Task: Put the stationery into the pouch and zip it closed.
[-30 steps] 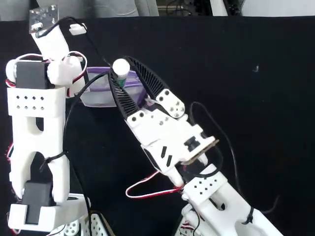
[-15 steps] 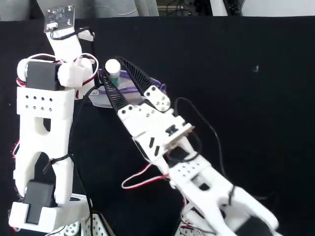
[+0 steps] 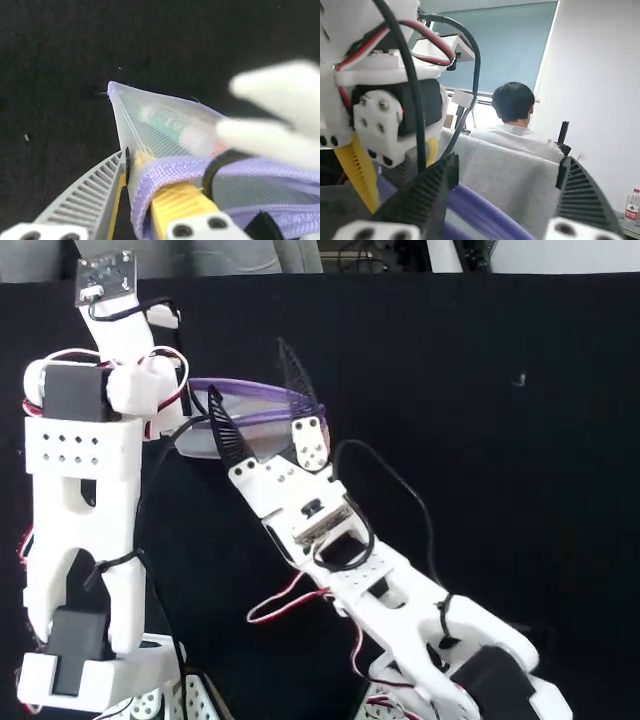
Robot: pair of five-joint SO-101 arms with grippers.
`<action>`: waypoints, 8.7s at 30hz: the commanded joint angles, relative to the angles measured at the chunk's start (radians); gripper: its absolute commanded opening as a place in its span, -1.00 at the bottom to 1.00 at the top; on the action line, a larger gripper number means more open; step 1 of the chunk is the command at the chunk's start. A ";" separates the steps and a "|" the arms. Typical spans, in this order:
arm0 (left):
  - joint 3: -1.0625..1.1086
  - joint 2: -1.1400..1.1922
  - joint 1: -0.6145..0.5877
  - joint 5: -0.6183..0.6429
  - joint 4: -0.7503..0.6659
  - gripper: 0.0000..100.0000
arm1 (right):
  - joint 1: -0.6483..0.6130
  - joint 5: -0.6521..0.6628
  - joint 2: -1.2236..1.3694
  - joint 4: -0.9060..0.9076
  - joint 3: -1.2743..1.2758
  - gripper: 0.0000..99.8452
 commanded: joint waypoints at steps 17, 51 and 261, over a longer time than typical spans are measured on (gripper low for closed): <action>-0.005 -0.040 -0.025 -0.012 -0.015 -0.94 | 0.321 -0.470 -0.722 1.290 -0.409 -0.38; 0.071 -0.041 -0.128 -0.052 -0.075 -0.94 | 0.279 -0.189 -0.487 1.485 -0.142 -0.38; 1.658 -1.370 0.081 -0.155 -1.129 -0.49 | -0.207 -0.089 -0.197 2.136 -1.168 -0.98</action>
